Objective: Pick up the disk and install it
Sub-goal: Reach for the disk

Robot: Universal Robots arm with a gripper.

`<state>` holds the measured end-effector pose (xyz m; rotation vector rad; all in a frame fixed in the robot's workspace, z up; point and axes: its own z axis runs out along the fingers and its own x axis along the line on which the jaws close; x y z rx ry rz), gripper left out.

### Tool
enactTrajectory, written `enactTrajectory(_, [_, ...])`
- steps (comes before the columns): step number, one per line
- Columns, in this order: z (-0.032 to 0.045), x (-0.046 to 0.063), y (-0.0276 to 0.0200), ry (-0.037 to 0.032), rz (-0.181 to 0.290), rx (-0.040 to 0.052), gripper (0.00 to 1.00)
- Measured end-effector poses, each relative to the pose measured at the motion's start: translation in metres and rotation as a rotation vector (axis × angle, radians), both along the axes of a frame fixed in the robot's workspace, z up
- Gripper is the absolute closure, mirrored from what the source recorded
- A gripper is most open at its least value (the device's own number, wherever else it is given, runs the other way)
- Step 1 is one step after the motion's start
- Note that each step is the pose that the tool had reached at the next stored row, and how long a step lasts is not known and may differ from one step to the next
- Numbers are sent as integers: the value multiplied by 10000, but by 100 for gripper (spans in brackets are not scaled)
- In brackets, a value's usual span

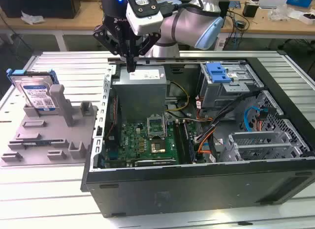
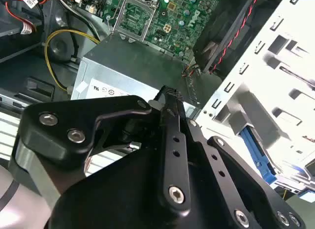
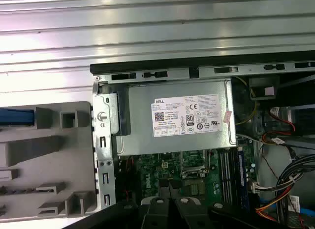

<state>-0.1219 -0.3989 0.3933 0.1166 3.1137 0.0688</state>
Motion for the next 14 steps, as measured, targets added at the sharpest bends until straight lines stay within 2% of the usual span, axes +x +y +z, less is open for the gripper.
enactTrajectory(14, [0, -1, 0, 0, 0, 0, 89])
